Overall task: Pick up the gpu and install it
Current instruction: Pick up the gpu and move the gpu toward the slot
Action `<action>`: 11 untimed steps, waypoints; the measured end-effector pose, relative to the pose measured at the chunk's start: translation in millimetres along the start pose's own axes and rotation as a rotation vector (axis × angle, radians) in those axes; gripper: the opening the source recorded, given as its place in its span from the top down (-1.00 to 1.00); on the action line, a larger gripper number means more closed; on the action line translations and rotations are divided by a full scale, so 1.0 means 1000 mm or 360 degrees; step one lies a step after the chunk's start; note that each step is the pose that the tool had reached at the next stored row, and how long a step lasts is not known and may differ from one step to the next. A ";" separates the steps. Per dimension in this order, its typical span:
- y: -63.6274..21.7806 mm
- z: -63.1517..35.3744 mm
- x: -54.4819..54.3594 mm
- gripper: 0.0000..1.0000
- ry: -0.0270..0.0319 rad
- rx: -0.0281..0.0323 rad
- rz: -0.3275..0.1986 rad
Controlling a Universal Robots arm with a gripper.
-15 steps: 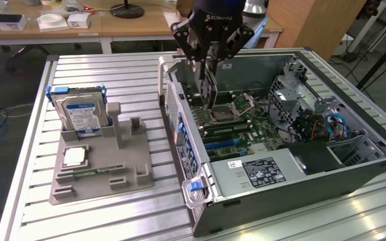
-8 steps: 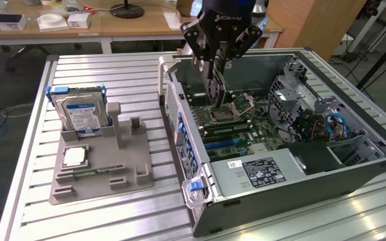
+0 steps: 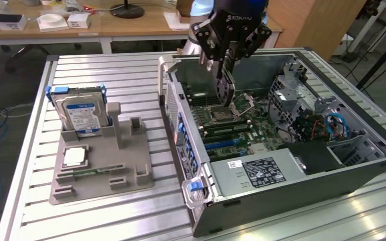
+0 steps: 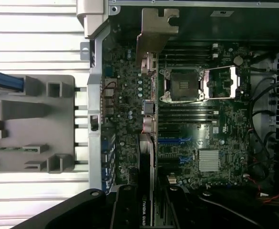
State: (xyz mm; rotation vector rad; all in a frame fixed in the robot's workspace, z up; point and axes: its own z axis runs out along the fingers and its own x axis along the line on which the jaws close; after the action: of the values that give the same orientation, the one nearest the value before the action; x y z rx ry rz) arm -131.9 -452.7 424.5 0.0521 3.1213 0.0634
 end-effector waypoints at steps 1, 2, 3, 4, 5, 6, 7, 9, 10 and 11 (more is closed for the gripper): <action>0.0001 0.0001 -0.002 0.48 0.00001 -0.00001 -0.0001; 0.0001 0.0001 -0.004 0.48 0.00001 0.00001 -0.0002; 0.0002 0.0001 -0.006 0.48 0.00000 0.00000 -0.0002; 0.0003 0.0001 -0.008 0.48 0.00002 0.00000 -0.0003; 0.0003 0.0002 -0.010 0.48 0.00002 0.00000 -0.0004; 0.0004 0.0002 -0.012 0.48 0.00002 0.00000 -0.0004; 0.0005 0.0002 -0.014 0.48 0.00003 0.00000 -0.0005; 0.0006 0.0004 -0.018 0.48 0.00003 -0.00001 -0.0007; 0.0007 0.0004 -0.020 0.48 0.00002 -0.00003 -0.0007; 0.0007 0.0005 -0.022 0.48 0.00003 -0.00002 -0.0008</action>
State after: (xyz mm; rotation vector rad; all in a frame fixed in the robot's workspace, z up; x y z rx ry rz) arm -109.9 -452.7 424.5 0.0443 3.1215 0.0635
